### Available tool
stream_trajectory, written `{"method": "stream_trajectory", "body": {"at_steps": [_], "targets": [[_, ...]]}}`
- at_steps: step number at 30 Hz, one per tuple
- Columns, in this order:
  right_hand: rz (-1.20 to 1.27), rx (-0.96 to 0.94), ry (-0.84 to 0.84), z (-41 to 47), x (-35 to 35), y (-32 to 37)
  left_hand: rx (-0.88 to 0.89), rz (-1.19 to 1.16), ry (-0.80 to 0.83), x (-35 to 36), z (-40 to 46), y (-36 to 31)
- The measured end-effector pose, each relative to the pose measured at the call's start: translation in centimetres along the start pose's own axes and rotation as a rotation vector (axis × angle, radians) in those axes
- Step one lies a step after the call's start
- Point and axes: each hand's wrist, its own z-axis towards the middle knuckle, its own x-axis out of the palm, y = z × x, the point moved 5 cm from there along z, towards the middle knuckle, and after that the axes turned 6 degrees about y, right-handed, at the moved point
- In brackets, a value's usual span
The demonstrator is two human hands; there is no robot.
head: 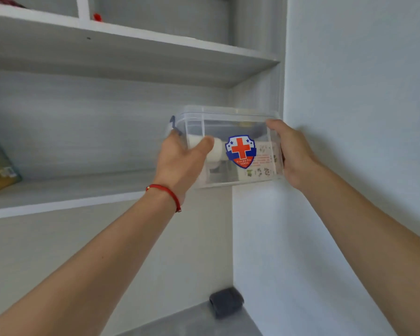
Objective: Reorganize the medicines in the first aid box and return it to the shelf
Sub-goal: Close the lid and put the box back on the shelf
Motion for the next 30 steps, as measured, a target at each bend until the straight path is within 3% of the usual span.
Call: {"method": "stream_trajectory", "body": {"at_steps": [7, 17, 22, 26, 30], "targets": [[0.058, -0.091, 0.094, 8.4, -1.7, -0.2, 0.047, 0.094, -0.059, 2.3, 5.5, 0.7], [-0.008, 0.066, 0.175, 14.1, 1.0, -7.9, -0.173, 0.222, -0.052, 1.0, 9.3, 9.5], [-0.347, 0.024, 0.138, 14.9, 1.6, -9.4, -0.254, 0.332, -0.116, 0.1, 12.5, 12.2], [-0.765, -0.147, -0.038, 13.7, 2.5, -9.6, -0.290, 0.498, -0.156, 0.2, 14.3, 13.0], [-0.910, -0.228, -0.085, 13.6, 2.9, -10.1, -0.286, 0.667, -0.188, 0.7, 15.2, 13.3]]}}
